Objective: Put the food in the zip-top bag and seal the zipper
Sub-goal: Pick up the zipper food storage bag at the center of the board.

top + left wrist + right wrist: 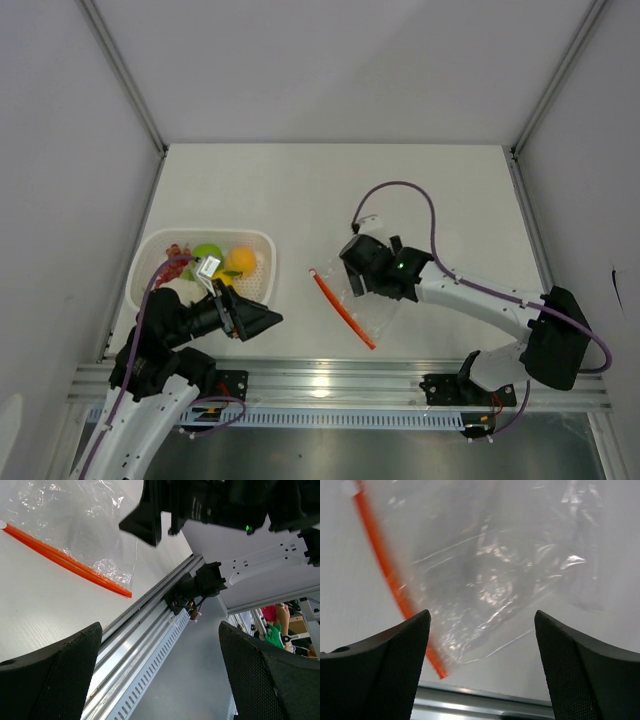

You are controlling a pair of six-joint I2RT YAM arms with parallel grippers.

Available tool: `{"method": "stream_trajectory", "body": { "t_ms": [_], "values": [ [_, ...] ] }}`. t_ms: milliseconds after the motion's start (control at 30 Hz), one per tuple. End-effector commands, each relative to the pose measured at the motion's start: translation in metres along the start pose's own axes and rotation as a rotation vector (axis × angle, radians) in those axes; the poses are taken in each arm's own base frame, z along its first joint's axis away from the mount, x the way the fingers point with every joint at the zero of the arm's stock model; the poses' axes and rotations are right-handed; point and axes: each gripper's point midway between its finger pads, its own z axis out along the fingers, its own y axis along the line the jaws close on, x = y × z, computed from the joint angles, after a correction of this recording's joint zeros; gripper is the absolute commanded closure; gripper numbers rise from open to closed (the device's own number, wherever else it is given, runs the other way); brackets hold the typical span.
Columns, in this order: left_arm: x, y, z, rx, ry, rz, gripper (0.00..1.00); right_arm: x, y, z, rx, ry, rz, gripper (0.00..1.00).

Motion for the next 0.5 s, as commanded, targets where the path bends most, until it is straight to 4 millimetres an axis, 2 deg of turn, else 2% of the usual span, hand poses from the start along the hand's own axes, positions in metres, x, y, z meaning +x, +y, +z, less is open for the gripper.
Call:
{"method": "stream_trajectory", "body": {
  "t_ms": [0,67,133,167,233,267,467],
  "values": [
    [-0.002,-0.002,0.002,0.013,-0.002,-0.015,0.01,0.006,0.05,-0.019,-0.157,-0.042,-0.179,0.15],
    [-0.002,-0.002,0.001,0.015,-0.011,-0.014,0.01,0.024,0.079,-0.02,-0.214,-0.034,-0.262,0.2],
    [-0.003,-0.005,0.0,0.021,-0.017,-0.011,0.01,0.033,0.091,-0.015,-0.208,-0.026,-0.292,0.25],
    [-0.003,-0.007,-0.001,0.026,-0.018,-0.009,0.01,0.043,0.097,-0.007,-0.192,0.0,-0.323,0.35],
    [-0.004,-0.009,-0.003,0.028,-0.022,-0.005,0.01,0.047,0.1,0.001,-0.159,0.006,-0.322,0.4],
    [-0.003,-0.009,-0.004,0.026,-0.026,-0.002,0.0,0.053,0.103,0.007,-0.148,0.019,-0.334,0.47],
    [-0.006,-0.016,-0.013,0.035,-0.064,0.02,0.01,0.068,0.117,0.022,-0.133,0.046,-0.365,0.48]
  ]
}}
